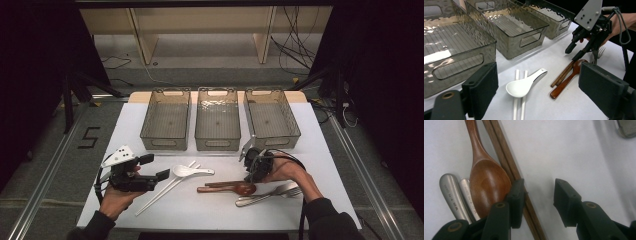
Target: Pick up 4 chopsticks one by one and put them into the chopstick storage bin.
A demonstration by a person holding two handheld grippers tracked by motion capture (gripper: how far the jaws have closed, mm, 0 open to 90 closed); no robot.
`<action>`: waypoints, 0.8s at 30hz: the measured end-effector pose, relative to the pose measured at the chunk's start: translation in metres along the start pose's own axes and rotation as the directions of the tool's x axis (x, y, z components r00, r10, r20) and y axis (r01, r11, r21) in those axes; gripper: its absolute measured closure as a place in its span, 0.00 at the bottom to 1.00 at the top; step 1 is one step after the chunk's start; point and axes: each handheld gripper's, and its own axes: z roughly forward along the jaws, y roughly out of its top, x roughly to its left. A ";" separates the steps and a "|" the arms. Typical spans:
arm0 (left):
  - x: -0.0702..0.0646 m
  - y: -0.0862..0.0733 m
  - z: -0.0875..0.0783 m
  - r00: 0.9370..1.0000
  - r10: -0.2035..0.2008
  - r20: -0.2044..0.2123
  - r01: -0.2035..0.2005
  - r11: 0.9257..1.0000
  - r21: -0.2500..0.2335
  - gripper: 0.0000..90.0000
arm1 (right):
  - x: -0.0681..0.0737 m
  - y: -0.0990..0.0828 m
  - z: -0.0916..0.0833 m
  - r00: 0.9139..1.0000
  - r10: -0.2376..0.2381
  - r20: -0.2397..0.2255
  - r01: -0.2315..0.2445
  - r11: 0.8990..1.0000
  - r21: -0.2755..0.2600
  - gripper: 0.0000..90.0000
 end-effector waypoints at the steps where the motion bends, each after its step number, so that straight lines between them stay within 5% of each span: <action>1: 0.000 0.000 0.000 1.000 0.000 -0.002 0.000 1.000 0.000 0.17 | 0.000 0.000 0.000 1.000 0.008 -0.001 -0.008 1.000 -0.001 0.68; 6: 0.000 0.000 0.000 1.000 0.000 -0.004 0.000 1.000 -0.001 0.17 | -0.002 -0.001 0.000 1.000 -0.015 0.002 0.015 1.000 0.000 0.68; 8: 0.000 0.000 0.000 1.000 0.001 -0.005 -0.001 1.000 0.001 0.17 | 0.000 0.000 0.001 0.999 0.004 0.037 -0.004 1.000 0.017 0.71; 9: 0.000 0.000 0.000 1.000 0.000 -0.006 0.000 1.000 0.002 0.17 | -0.001 -0.001 0.003 0.999 -0.026 0.045 0.025 0.999 0.024 0.71; 24: 0.000 0.000 0.000 1.000 0.001 -0.007 -0.001 1.000 0.001 0.17 | -0.003 0.002 0.004 0.999 -0.048 0.010 0.047 0.997 0.069 0.84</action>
